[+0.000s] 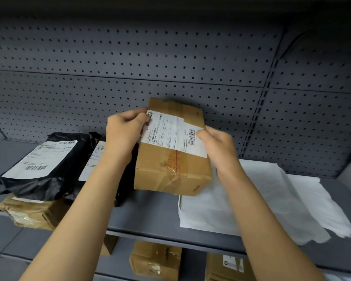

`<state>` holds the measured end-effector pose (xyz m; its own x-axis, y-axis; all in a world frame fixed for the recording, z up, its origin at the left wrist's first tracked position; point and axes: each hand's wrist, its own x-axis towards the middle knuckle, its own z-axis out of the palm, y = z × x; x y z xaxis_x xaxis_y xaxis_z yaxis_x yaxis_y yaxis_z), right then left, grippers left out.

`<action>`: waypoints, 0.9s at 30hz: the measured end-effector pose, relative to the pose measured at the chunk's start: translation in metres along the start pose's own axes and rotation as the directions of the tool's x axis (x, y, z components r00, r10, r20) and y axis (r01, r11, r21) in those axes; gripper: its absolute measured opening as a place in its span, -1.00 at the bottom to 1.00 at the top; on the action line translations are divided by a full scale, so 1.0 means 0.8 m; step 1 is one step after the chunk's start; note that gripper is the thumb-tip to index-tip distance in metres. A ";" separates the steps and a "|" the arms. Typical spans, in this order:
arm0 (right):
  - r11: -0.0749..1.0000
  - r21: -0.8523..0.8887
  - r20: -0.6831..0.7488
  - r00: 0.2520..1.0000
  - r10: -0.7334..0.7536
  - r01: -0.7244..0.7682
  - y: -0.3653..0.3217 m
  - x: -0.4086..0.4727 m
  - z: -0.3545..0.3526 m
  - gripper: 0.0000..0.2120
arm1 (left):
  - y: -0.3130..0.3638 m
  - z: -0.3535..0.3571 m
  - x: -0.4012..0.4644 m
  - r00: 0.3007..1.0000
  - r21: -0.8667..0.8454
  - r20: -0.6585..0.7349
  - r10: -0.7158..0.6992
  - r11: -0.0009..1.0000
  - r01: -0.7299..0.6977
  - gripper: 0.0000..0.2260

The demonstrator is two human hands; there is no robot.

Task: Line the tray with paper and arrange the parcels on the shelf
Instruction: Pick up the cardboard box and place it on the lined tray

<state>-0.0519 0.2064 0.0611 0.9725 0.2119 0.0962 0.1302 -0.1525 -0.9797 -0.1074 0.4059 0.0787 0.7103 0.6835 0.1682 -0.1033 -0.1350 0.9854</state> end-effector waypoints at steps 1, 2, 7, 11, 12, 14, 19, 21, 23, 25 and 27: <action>1.000 -0.007 -0.023 1.000 -0.004 0.003 -0.004 0.001 -0.012 -0.79 | 0.003 0.010 -0.003 1.000 -0.011 0.014 0.006 1.000 -0.006 -0.84; 1.000 -0.018 -0.046 0.999 -0.004 0.003 -0.006 0.001 -0.026 -0.79 | 0.006 0.021 -0.007 0.999 -0.013 0.037 0.014 1.000 -0.014 -0.86; 0.998 -0.035 -0.122 0.992 0.038 -0.042 -0.005 0.000 -0.097 -0.79 | 0.006 0.088 -0.032 0.990 -0.082 0.143 0.016 0.997 -0.004 -0.88; 0.995 -0.068 -0.204 0.978 0.051 -0.066 0.005 -0.004 -0.148 -0.80 | -0.002 0.137 -0.053 0.965 -0.084 0.262 -0.020 0.996 0.043 -0.86; 0.994 -0.074 -0.216 0.975 0.058 -0.075 0.008 -0.005 -0.158 -0.80 | -0.005 0.148 -0.057 0.962 -0.072 0.271 -0.032 0.996 0.053 -0.76; 0.992 -0.085 -0.231 0.970 0.074 -0.096 0.014 -0.008 -0.176 -0.79 | -0.011 0.166 -0.062 0.960 -0.053 0.274 -0.046 0.997 0.063 -0.58; 0.987 -0.068 -0.278 0.953 0.120 -0.144 0.035 -0.009 -0.201 -0.73 | -0.019 0.198 -0.072 0.949 -0.032 0.304 -0.087 0.994 0.102 -0.51; 0.981 -0.072 -0.284 0.946 0.154 -0.182 0.044 -0.011 -0.206 -0.72 | -0.026 0.207 -0.079 0.945 -0.024 0.307 -0.113 0.992 0.126 -0.52; 0.967 -0.108 -0.278 0.941 0.192 -0.229 0.055 -0.015 -0.208 -0.73 | -0.037 0.211 -0.088 0.942 -0.009 0.303 -0.146 0.988 0.156 -0.50; 0.953 -0.150 -0.260 0.940 0.220 -0.264 0.070 -0.016 -0.206 -0.70 | -0.051 0.214 -0.099 0.936 -0.010 0.304 -0.180 0.981 0.192 -0.52; 0.938 -0.199 -0.237 0.943 0.233 -0.282 0.086 -0.018 -0.201 -0.65 | -0.069 0.216 -0.105 0.927 0.006 0.315 -0.204 0.977 0.212 -0.58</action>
<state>-0.0259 0.0376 0.0209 0.9933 -0.0648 -0.0956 -0.1135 -0.3954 -0.9115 -0.0412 0.2324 0.0061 0.8989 0.4351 -0.0527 0.0543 0.0086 0.9985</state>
